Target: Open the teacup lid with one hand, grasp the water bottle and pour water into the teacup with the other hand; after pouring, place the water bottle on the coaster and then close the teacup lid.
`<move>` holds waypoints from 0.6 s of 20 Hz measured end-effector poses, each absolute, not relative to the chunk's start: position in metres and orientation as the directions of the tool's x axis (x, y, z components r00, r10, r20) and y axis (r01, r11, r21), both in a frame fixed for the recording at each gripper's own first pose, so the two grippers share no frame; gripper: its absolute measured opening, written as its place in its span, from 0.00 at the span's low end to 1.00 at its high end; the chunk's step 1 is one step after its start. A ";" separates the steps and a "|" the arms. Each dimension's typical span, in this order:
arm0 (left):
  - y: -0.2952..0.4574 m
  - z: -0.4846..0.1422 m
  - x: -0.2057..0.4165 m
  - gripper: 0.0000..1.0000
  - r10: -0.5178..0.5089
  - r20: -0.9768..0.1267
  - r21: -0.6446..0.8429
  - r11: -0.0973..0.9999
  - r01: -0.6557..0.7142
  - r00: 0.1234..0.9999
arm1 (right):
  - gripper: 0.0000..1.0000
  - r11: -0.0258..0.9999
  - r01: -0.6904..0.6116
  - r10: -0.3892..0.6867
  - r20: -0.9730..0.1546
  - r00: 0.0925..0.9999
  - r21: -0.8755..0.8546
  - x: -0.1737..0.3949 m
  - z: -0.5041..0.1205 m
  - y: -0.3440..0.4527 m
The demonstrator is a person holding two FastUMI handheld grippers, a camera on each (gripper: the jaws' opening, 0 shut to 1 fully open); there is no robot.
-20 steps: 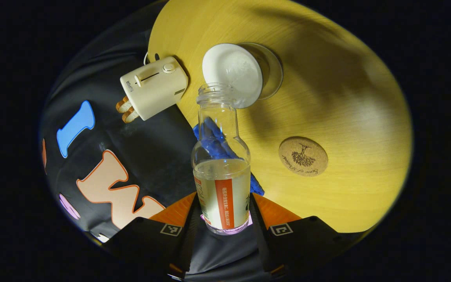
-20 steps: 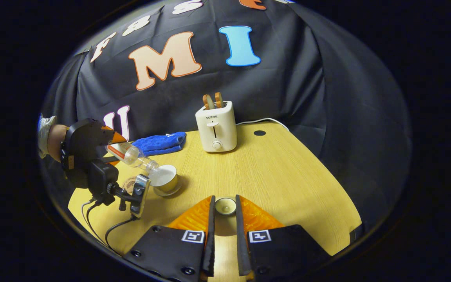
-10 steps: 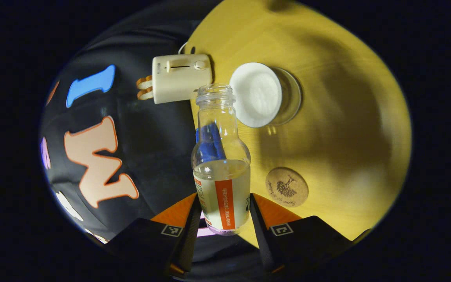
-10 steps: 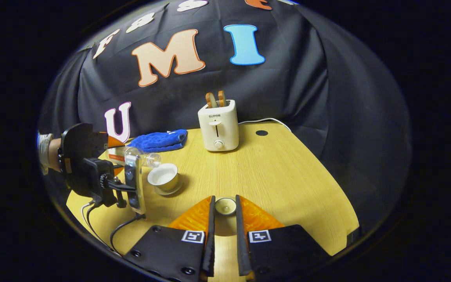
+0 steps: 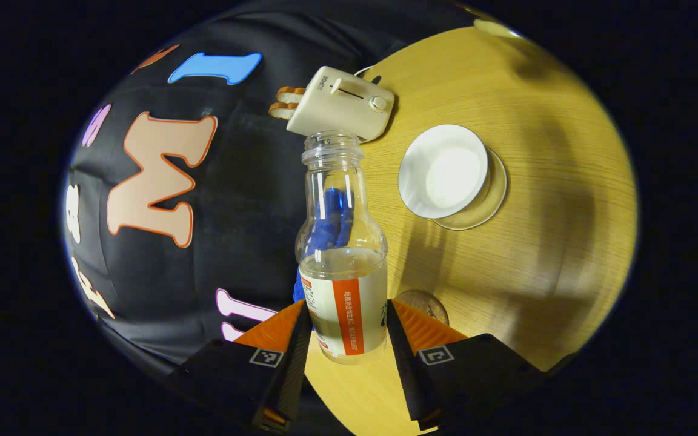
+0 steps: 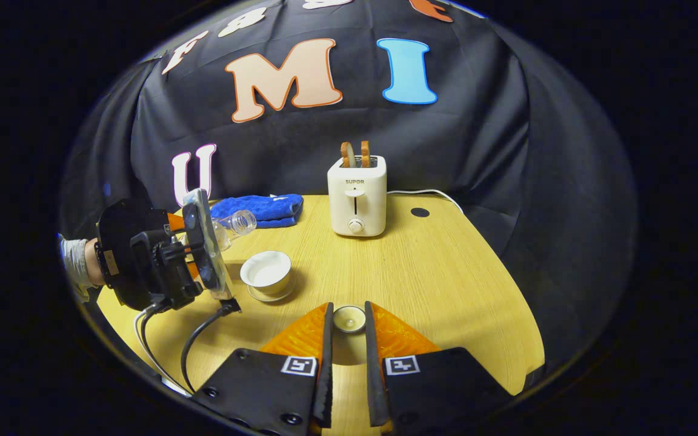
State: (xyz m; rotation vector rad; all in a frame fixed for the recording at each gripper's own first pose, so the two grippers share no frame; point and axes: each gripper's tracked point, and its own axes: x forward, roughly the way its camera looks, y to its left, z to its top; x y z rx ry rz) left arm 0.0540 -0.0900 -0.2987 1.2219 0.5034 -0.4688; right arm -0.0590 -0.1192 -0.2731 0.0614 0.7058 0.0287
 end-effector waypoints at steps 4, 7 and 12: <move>-0.090 -0.302 0.056 0.65 -0.122 -0.588 0.666 0.487 0.565 0.799 | 0.27 0.999 -0.026 0.042 -0.658 0.752 0.035 -0.056 -0.269 -0.109; -0.090 -0.306 0.057 0.65 -0.143 -0.569 0.566 0.646 0.512 0.810 | 0.27 0.999 -0.032 0.042 -0.666 0.745 0.027 -0.055 -0.267 -0.098; -0.087 -0.309 0.065 0.65 -0.173 -0.539 0.393 0.814 0.428 0.824 | 0.29 0.998 -0.067 0.050 -0.670 0.740 0.001 -0.053 -0.263 -0.078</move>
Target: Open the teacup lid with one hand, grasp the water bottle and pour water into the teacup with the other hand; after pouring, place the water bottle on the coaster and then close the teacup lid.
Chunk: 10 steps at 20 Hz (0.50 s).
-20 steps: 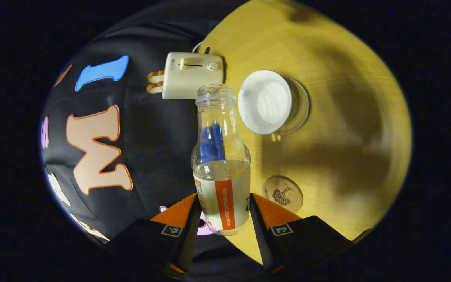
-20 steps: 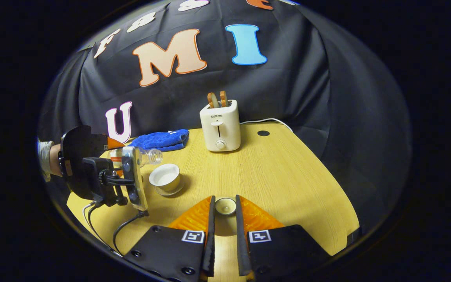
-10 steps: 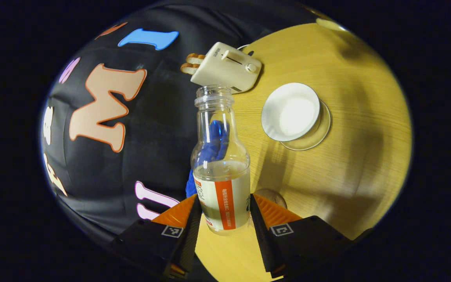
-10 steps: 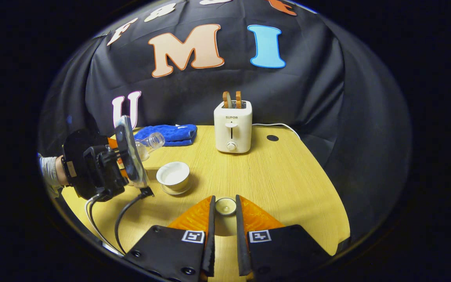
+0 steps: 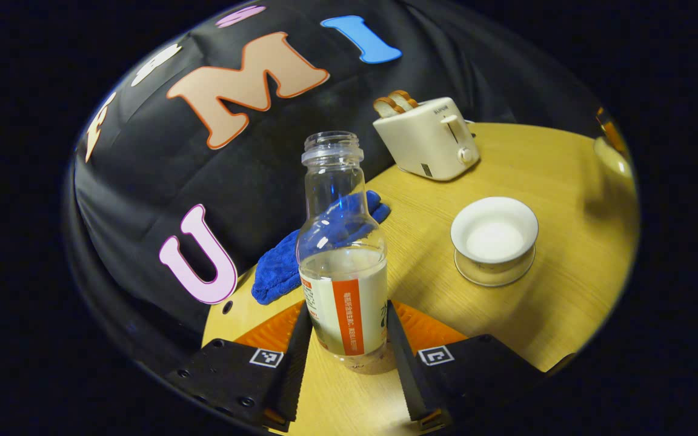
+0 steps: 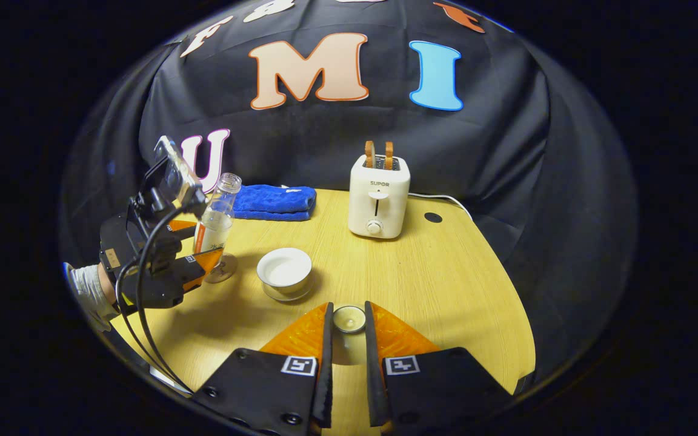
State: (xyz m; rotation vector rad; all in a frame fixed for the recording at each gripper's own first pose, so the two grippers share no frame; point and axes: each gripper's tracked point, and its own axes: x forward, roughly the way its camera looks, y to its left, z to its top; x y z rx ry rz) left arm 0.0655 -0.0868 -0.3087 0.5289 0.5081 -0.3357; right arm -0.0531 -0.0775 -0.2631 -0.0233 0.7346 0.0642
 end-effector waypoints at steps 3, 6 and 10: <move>-0.090 -0.306 0.069 0.66 -0.201 -0.519 0.302 0.866 0.398 0.831 | 0.27 0.996 -0.086 0.055 -0.672 0.738 -0.013 -0.054 -0.261 -0.067; -0.095 -0.300 0.071 0.67 -0.235 -0.484 0.248 0.887 0.390 0.843 | 0.25 0.996 -0.086 0.057 -0.675 0.735 -0.010 -0.052 -0.258 -0.061; -0.092 -0.314 0.070 0.69 -0.234 -0.499 0.193 0.908 0.371 0.834 | 0.24 0.996 -0.091 0.060 -0.673 0.737 -0.012 -0.050 -0.255 -0.054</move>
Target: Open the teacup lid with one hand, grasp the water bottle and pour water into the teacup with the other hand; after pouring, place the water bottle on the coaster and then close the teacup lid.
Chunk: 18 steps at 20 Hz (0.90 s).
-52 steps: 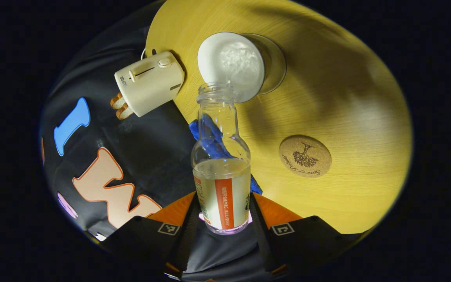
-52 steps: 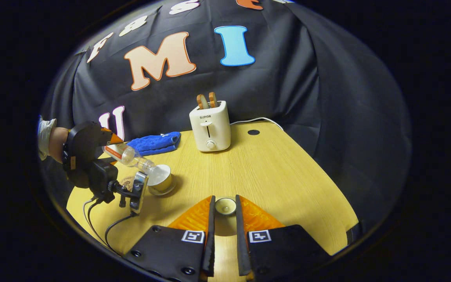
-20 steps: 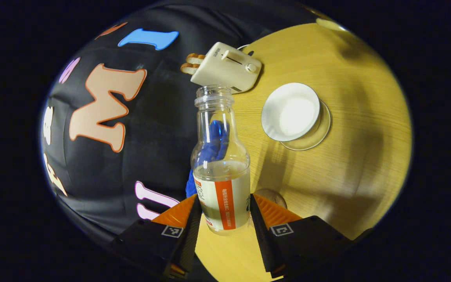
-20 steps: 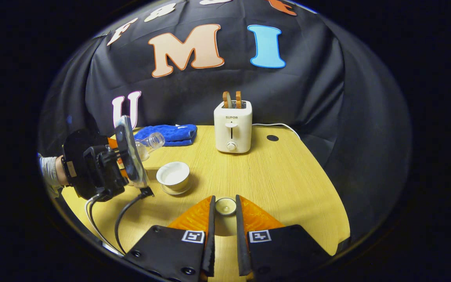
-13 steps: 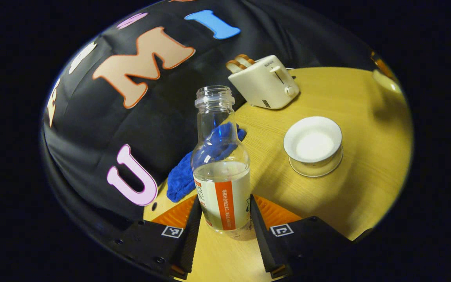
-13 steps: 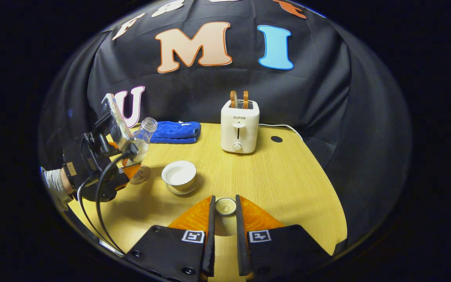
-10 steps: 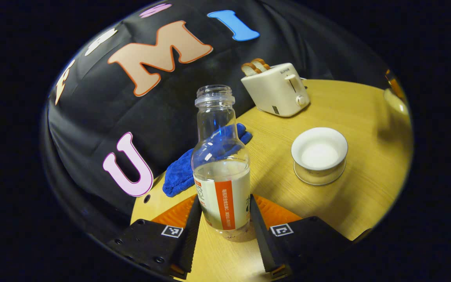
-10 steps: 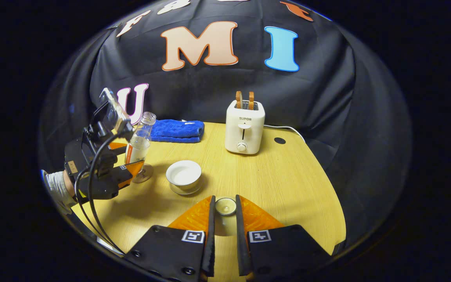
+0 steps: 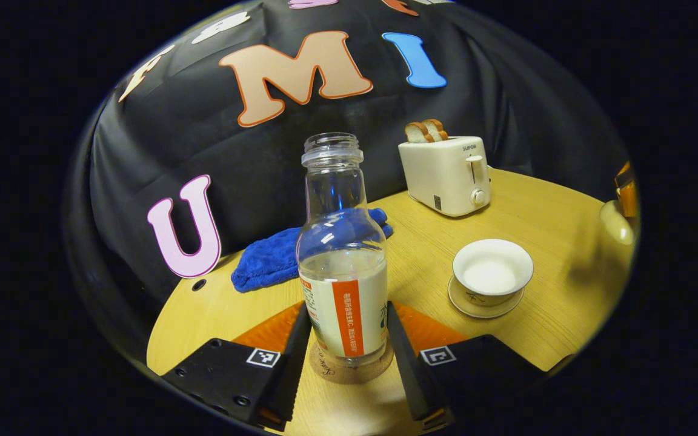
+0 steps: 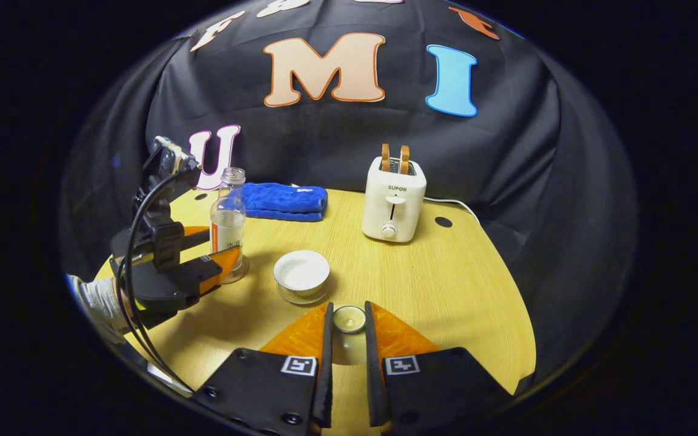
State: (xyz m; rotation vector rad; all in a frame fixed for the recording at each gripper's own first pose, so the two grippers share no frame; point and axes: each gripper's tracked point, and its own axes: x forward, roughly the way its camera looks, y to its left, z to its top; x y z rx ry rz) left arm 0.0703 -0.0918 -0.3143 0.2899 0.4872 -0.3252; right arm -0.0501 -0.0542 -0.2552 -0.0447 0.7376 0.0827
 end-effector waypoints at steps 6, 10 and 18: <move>-0.080 -0.322 0.065 0.71 -0.210 -0.511 0.148 0.934 0.326 0.833 | 0.27 0.996 -0.091 0.059 -0.681 0.730 -0.012 -0.051 -0.257 -0.051; -0.075 -0.328 0.059 0.73 -0.197 -0.535 0.130 0.942 0.311 0.821 | 0.29 0.995 -0.098 0.070 -0.677 0.733 -0.004 -0.049 -0.255 -0.045; -0.071 -0.333 0.052 0.80 -0.194 -0.558 0.125 0.941 0.313 0.807 | 0.24 0.993 -0.117 0.095 -0.677 0.730 0.013 -0.046 -0.257 -0.035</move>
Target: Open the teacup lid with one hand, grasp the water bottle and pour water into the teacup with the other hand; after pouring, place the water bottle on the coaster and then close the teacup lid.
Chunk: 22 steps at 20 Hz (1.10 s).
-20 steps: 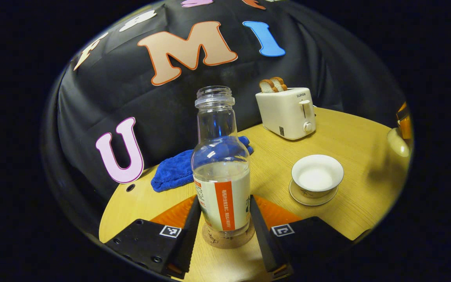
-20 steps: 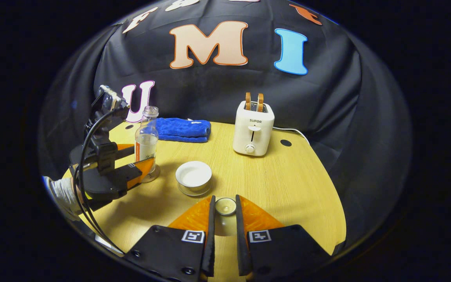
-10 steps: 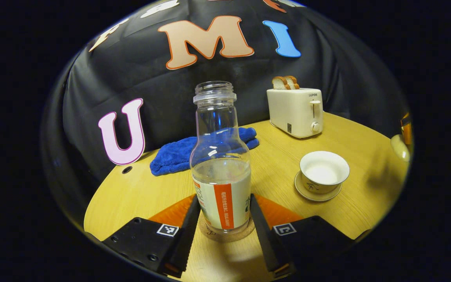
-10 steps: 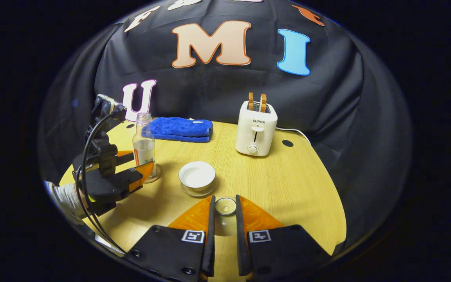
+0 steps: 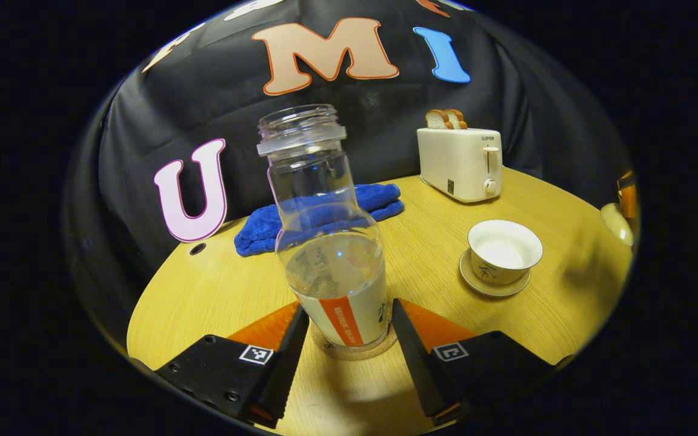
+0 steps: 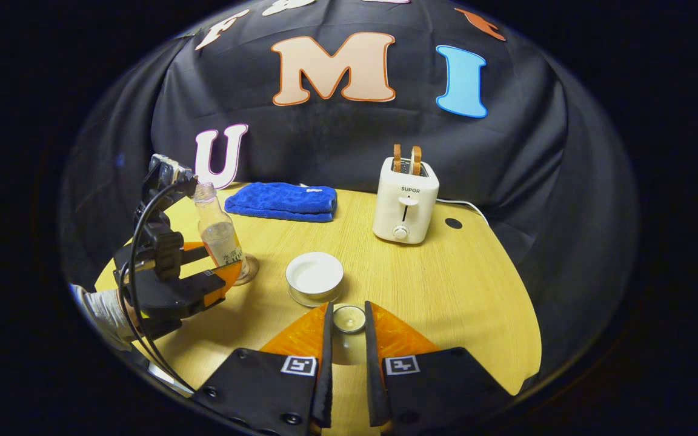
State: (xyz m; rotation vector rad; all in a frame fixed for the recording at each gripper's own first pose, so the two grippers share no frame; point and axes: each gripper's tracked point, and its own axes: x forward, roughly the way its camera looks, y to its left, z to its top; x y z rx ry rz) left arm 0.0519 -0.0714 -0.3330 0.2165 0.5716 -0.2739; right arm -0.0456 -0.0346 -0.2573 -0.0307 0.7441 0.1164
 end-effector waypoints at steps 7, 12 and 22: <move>-0.076 -0.335 0.044 0.97 -0.205 -0.576 0.121 0.936 0.330 0.792 | 0.24 0.990 -0.143 0.120 -0.675 0.728 0.022 -0.037 -0.261 -0.023; -0.078 -0.327 0.030 0.97 -0.204 -0.579 0.112 0.939 0.325 0.789 | 0.25 0.987 -0.156 0.143 -0.661 0.736 0.039 -0.019 -0.265 -0.012; -0.058 -0.293 -0.011 0.97 -0.178 -0.563 0.114 0.951 0.289 0.807 | 0.27 0.984 -0.163 0.173 -0.638 0.751 0.074 0.026 -0.280 0.009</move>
